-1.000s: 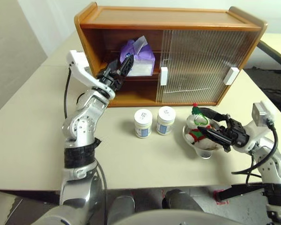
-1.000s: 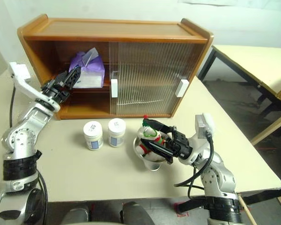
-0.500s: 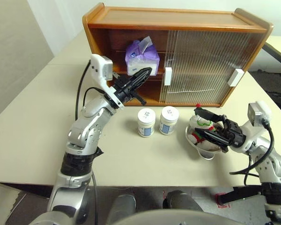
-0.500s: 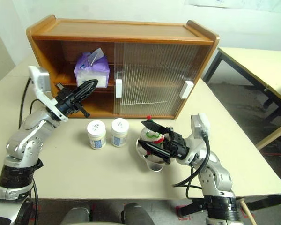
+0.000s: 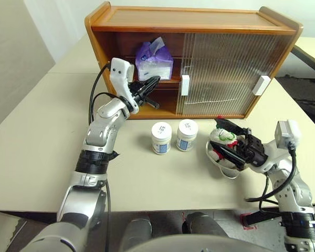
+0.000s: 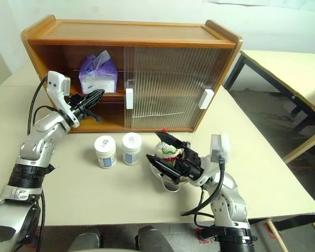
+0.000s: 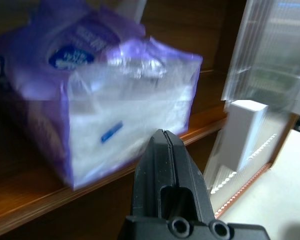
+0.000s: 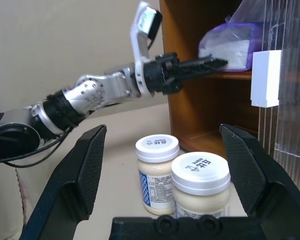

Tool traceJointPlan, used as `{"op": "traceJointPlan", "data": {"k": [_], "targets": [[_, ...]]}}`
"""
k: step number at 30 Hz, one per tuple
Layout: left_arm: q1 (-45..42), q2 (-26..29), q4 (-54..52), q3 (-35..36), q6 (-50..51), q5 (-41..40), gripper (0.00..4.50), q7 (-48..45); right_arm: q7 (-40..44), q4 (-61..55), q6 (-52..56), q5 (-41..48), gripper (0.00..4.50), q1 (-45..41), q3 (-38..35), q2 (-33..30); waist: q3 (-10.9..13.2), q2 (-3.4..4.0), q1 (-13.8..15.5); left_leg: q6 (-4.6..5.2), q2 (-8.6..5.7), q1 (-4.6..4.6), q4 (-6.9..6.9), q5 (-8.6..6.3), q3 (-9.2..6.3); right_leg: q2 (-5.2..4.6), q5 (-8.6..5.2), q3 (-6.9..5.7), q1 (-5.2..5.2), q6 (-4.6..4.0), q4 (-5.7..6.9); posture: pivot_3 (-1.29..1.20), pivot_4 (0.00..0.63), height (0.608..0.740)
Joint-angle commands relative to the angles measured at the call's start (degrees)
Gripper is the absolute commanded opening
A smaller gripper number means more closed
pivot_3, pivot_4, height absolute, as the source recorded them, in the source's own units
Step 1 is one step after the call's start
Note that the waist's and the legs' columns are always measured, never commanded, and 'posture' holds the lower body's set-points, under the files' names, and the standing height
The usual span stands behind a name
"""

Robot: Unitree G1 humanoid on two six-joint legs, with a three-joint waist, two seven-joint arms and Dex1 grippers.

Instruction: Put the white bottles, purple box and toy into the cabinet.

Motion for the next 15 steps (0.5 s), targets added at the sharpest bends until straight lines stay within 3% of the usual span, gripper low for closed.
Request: {"op": "traceJointPlan", "data": {"k": [1,9,15], "targets": [[-3.16,-0.40,5.24,1.14,-2.04,1.92,0.03,0.51,-0.89,-1.87,-0.46,-0.41,4.50,0.54,1.18,0.13,0.00,0.00,-0.16,0.00,0.00,-0.03,0.03,0.00,-0.01,0.00,0.01,0.00,-0.02,0.01,-0.01,-0.16,0.000,0.740],[-13.58,-2.22,22.04,1.66,-8.44,7.99,0.03,5.45,-1.96,-2.35,-0.55,-0.04,4.50,0.44,2.18,0.23,0.01,0.00,-0.96,0.05,-0.01,-0.13,0.33,0.02,-0.10,0.00,-0.02,-0.03,-0.01,0.31,-0.01,-0.18,0.000,0.740],[-15.72,-2.63,25.91,2.83,-12.90,9.73,0.03,7.26,-2.05,-2.20,-0.79,-0.15,4.50,0.52,2.65,0.27,0.02,0.00,-1.47,0.18,-0.04,-0.13,0.35,0.12,-0.11,-0.01,0.07,-0.05,0.03,0.45,-0.01,-0.18,0.000,0.740]]}}
